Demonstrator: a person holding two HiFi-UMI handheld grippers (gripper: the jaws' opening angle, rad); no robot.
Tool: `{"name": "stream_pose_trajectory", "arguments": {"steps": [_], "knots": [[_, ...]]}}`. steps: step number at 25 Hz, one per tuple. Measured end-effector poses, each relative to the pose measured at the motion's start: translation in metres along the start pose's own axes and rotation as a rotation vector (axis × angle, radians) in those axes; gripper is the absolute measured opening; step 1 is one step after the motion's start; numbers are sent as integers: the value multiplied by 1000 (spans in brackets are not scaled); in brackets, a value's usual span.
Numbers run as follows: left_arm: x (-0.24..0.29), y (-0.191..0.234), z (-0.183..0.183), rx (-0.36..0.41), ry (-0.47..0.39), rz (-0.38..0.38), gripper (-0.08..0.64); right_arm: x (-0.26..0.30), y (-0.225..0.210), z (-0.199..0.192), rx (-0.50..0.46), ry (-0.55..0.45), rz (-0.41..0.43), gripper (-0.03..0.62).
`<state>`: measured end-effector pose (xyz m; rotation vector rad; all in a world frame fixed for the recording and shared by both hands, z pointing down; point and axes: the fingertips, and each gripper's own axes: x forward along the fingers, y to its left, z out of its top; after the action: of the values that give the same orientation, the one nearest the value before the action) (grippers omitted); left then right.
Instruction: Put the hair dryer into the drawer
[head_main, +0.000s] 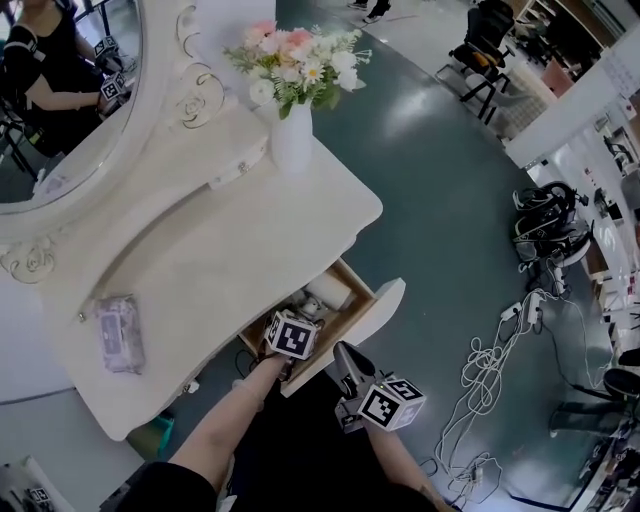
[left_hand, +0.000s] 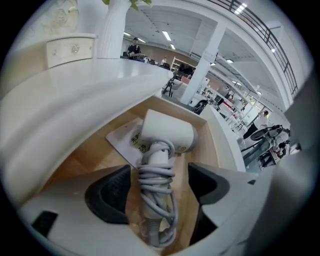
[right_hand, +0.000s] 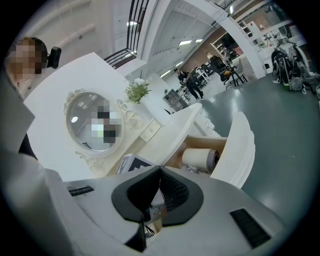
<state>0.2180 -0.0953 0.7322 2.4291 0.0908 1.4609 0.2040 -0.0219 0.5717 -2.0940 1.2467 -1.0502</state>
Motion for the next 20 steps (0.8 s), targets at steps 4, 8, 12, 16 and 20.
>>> {"name": "stream_pose_trajectory", "arguments": {"steps": [4, 8, 12, 16, 20], "knots": [[-15, -4, -4, -33, -22, -30, 380, 6, 3, 3, -11, 9, 20, 21], [-33, -5, -4, -57, -64, -22, 345, 13, 7, 5, -10, 22, 40, 21], [-49, -1, -8, -101, -99, -4, 298, 21, 12, 5, 18, 29, 64, 21], [-75, 7, -1, -157, -177, 33, 207, 34, 23, 3, -5, 50, 99, 21], [-99, 20, -1, -267, -264, 69, 105, 45, 38, -2, -19, 79, 144, 21]]}}
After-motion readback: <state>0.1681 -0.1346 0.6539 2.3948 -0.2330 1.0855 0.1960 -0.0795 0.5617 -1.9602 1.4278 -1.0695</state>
